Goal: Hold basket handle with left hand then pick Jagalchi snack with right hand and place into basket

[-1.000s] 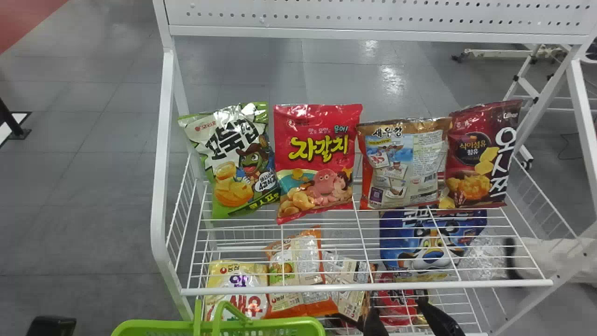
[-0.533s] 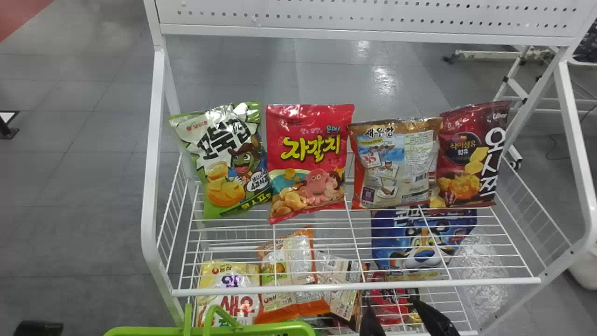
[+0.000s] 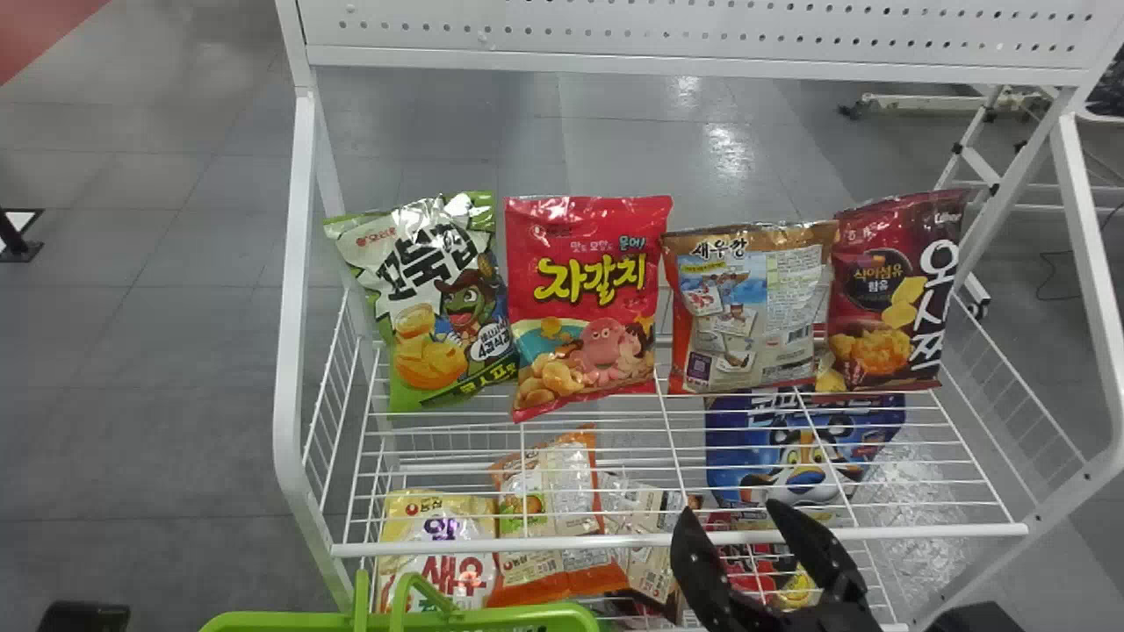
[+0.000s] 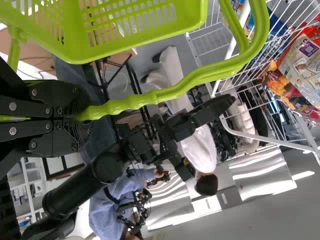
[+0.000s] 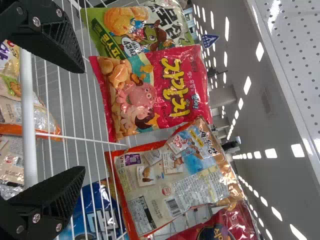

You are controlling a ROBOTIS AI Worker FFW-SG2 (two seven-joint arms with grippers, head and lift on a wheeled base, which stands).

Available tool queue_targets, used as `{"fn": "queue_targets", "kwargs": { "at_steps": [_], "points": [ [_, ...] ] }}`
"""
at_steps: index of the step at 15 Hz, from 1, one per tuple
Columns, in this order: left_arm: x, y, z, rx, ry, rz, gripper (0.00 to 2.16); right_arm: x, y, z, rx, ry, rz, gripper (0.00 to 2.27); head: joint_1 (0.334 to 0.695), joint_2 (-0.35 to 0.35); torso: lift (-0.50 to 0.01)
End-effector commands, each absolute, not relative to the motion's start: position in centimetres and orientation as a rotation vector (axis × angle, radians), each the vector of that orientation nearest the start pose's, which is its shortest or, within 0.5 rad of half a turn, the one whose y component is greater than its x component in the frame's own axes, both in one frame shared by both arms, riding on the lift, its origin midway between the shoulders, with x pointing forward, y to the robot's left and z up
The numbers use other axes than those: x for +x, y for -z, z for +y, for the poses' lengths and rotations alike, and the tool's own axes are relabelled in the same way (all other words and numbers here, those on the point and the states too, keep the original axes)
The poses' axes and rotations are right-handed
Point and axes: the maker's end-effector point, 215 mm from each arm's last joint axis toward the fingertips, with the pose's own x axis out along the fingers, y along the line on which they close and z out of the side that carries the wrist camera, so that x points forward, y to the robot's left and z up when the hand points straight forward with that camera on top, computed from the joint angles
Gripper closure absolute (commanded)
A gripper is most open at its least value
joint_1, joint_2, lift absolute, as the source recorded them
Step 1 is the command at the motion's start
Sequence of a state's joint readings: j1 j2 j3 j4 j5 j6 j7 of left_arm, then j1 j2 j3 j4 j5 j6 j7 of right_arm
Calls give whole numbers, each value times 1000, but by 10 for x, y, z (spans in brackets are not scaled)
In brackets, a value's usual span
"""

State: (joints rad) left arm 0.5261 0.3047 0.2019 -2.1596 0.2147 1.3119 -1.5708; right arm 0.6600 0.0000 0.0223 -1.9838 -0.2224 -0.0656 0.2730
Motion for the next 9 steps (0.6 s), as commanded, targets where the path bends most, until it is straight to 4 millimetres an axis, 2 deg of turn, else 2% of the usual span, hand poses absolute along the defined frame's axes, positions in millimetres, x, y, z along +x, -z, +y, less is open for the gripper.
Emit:
{"fn": "queue_targets", "kwargs": {
  "at_steps": [1,2,9],
  "points": [
    [179,392,137,-844,1268,1028,2148,397,403,-155,257,-275,168,124,695,-61,-9],
    [179,392,137,-844,1268,1028,2148,404,405,-152,261,-281,188,124,695,-49,-9],
    [175,389,137,-830,1271,1044,2148,457,361,-131,265,-282,133,124,695,-14,-9]
  ]
}}
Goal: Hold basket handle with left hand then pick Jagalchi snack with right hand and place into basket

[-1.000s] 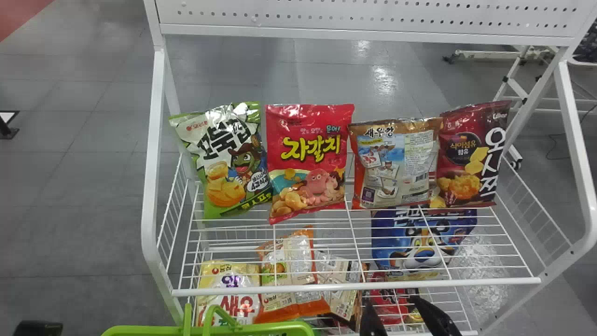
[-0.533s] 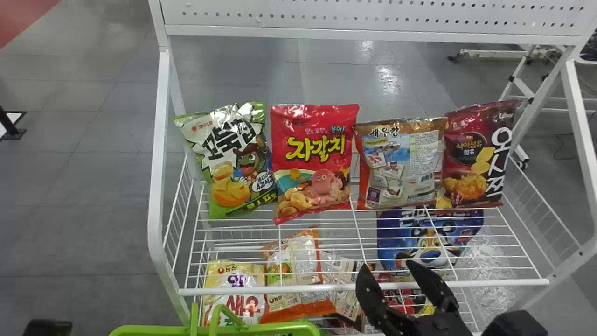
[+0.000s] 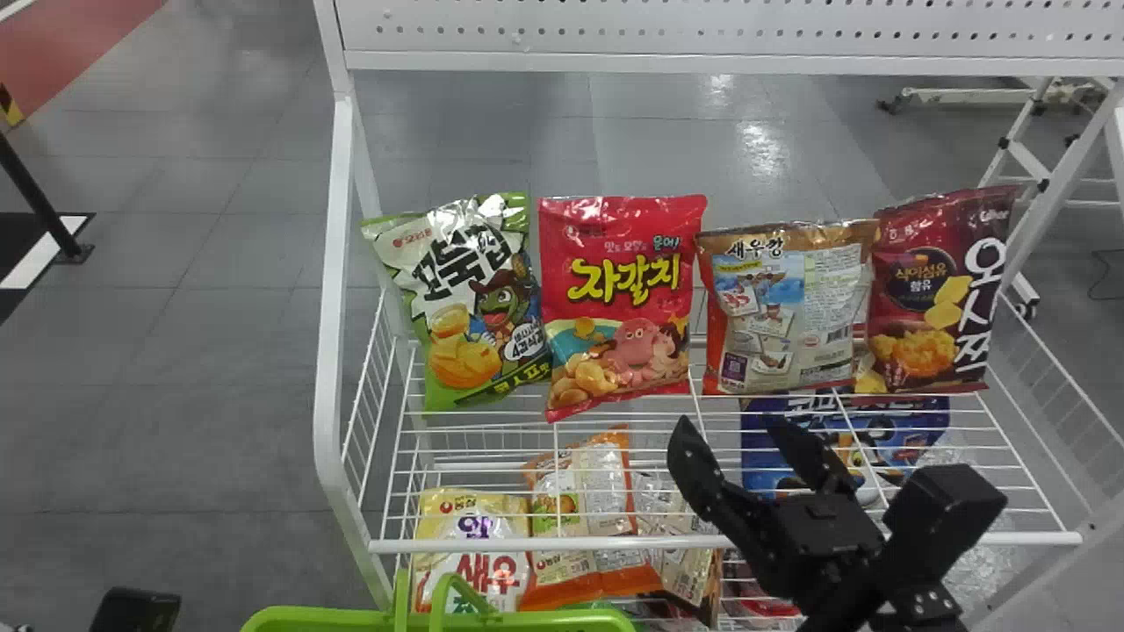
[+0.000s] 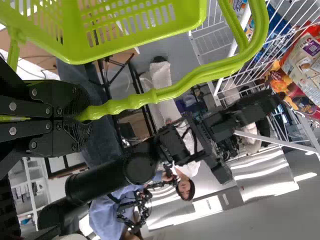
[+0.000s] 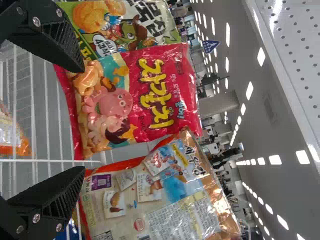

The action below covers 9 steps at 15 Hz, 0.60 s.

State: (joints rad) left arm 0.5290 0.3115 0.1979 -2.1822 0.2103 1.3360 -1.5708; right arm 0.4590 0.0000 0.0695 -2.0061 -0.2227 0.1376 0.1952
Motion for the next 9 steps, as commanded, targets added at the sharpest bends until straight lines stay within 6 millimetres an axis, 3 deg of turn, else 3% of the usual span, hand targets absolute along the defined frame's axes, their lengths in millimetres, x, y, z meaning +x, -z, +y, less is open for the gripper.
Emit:
{"fn": "queue_targets", "kwargs": {
  "at_steps": [1,7,9],
  "points": [
    [174,389,138,-832,1268,1046,2148,463,362,-129,263,-278,148,124,695,-4,-9],
    [174,389,139,-828,1269,1049,2148,507,333,-117,270,-268,121,117,695,25,-9],
    [174,390,140,-824,1268,1052,2148,522,333,-115,265,-262,134,117,695,33,-9]
  ]
}}
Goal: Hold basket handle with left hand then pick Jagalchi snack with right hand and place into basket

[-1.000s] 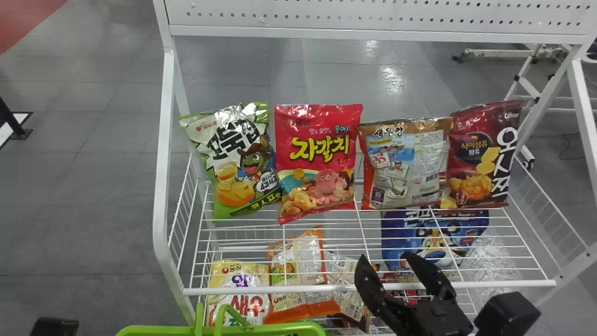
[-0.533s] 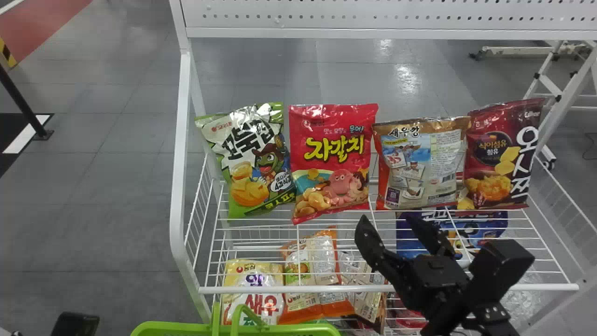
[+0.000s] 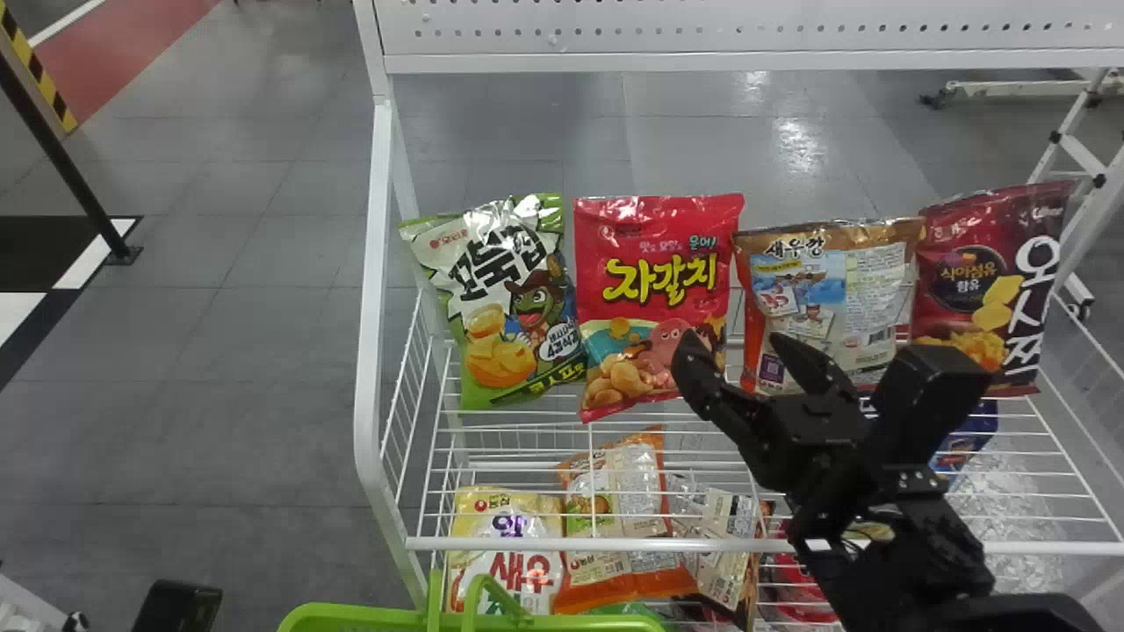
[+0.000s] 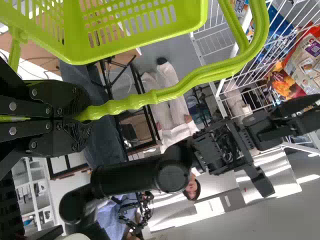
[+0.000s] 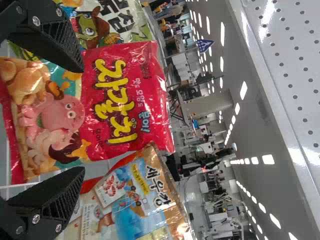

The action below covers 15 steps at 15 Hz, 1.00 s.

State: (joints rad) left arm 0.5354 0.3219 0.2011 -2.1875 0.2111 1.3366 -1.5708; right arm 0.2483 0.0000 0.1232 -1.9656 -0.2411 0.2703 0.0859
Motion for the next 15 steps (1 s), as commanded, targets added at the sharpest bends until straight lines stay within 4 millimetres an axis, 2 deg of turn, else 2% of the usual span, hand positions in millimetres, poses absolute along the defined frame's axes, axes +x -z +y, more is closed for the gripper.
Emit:
{"fn": "queue_targets", "kwargs": {
  "at_steps": [1,4,15],
  "points": [
    [174,390,140,-824,1268,1052,2148,529,335,-112,262,-269,149,113,695,34,-9],
    [174,390,141,-822,1266,1053,2148,546,340,-104,285,-294,172,113,695,45,-9],
    [177,391,147,-819,1252,1051,2148,582,368,-66,305,-381,238,120,695,105,-9]
  ]
}}
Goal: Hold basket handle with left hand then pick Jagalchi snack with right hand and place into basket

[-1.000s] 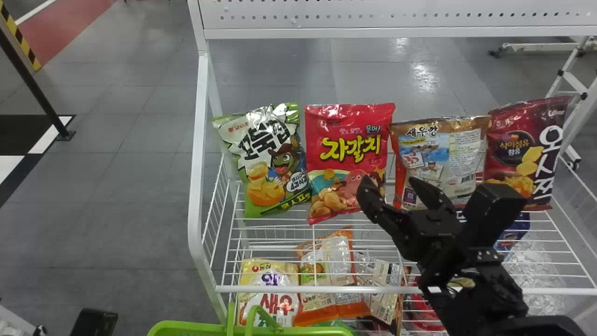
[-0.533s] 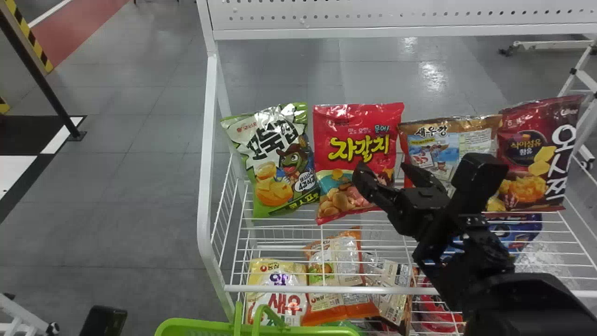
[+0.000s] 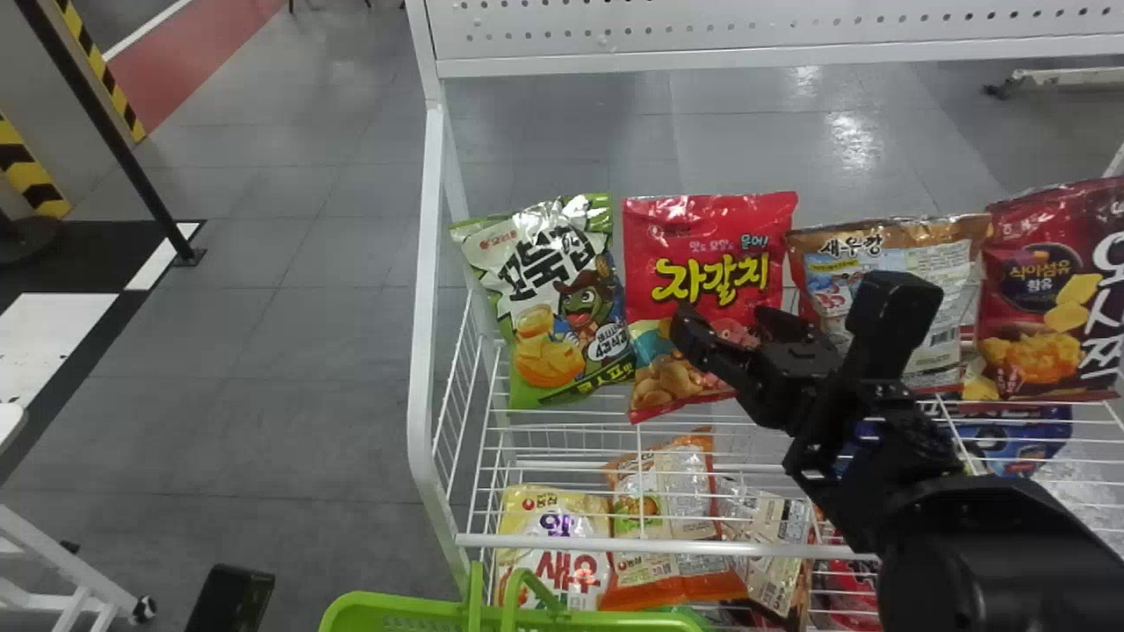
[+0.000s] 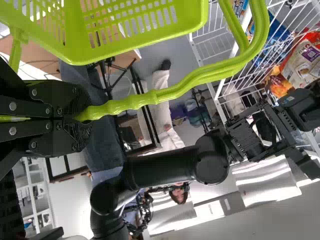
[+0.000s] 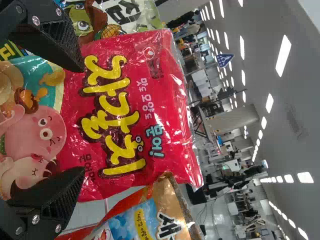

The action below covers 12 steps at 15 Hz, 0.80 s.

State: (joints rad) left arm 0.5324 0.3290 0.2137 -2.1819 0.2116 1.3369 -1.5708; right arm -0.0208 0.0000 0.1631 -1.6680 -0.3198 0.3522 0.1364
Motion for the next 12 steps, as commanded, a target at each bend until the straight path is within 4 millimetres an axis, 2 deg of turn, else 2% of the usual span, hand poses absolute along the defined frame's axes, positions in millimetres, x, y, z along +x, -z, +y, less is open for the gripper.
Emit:
{"fn": "queue_targets", "kwargs": {
  "at_steps": [1,5,8,10,12],
  "points": [
    [178,391,148,-815,1252,1052,2148,582,370,-59,303,-393,243,124,695,110,-9],
    [180,391,150,-808,1250,1055,2148,585,376,-46,289,-412,256,238,695,145,-9],
    [180,390,151,-804,1253,1055,2148,587,381,-50,288,-403,268,599,695,153,-9],
    [180,390,150,-804,1256,1054,2148,587,386,-52,289,-399,287,977,695,151,-9],
    [180,389,150,-801,1256,1054,2148,587,393,-58,296,-391,316,1578,695,148,-9]
  ]
}}
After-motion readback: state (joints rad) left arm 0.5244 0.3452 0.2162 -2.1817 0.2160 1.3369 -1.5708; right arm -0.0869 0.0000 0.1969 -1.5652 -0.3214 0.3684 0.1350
